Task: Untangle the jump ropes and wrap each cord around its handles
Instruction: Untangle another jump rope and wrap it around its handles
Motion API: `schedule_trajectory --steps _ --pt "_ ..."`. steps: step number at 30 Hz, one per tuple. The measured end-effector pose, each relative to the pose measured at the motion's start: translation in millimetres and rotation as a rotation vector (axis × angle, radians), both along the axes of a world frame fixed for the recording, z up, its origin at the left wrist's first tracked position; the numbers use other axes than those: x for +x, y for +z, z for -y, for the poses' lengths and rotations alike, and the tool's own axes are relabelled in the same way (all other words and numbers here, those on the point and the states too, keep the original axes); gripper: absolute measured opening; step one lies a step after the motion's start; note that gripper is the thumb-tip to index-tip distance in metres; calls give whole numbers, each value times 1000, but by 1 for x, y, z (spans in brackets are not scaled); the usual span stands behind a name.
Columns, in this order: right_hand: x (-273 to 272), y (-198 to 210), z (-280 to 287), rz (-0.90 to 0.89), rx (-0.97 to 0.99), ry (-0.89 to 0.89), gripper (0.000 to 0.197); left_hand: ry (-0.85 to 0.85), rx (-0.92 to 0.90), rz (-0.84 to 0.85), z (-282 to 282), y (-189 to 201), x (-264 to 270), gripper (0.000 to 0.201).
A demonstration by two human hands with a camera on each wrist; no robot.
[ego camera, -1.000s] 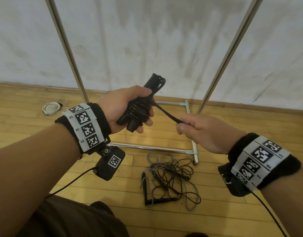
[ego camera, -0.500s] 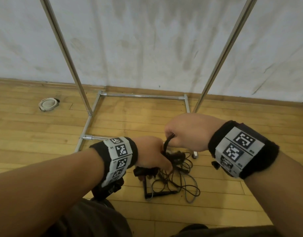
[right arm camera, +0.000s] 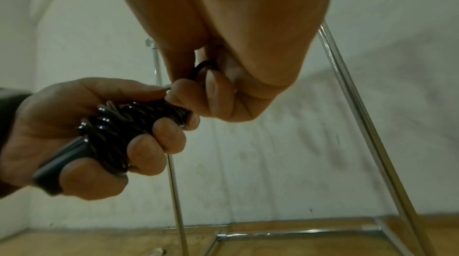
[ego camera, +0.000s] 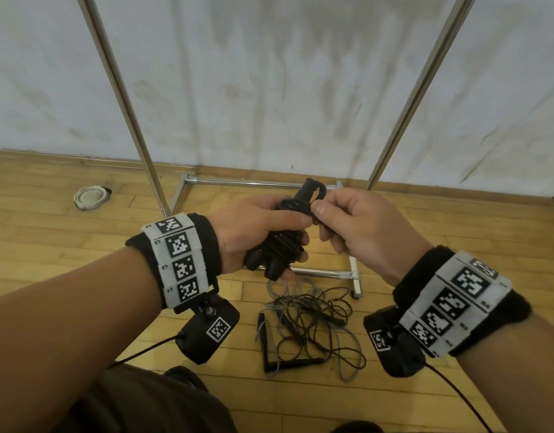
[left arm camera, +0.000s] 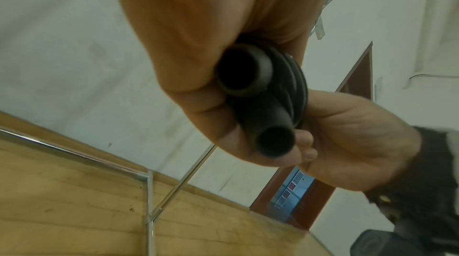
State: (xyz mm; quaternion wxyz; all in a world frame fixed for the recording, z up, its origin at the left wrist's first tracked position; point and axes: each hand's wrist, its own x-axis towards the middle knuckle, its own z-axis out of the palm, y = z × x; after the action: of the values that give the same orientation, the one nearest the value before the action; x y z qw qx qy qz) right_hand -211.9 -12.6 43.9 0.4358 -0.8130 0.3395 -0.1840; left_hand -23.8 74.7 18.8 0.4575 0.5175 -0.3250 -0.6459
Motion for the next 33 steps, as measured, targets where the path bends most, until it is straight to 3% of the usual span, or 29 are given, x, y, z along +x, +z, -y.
schedule_trajectory --steps 3,8,14,21,33 --pt "1 -2 -2 149 260 -19 25 28 -17 -34 -4 5 -4 26" --pt "3 -4 -4 315 561 -58 11 84 24 23 -4 6 -6 63" --pt "0 -2 -1 564 769 -78 30 147 -28 22 -6 5 -5 50" --pt "-4 0 2 685 866 -45 24 229 -31 9 -5 5 -2 44" --pt "-1 1 -3 769 910 -89 21 195 -87 -4 -10 13 -5 39"
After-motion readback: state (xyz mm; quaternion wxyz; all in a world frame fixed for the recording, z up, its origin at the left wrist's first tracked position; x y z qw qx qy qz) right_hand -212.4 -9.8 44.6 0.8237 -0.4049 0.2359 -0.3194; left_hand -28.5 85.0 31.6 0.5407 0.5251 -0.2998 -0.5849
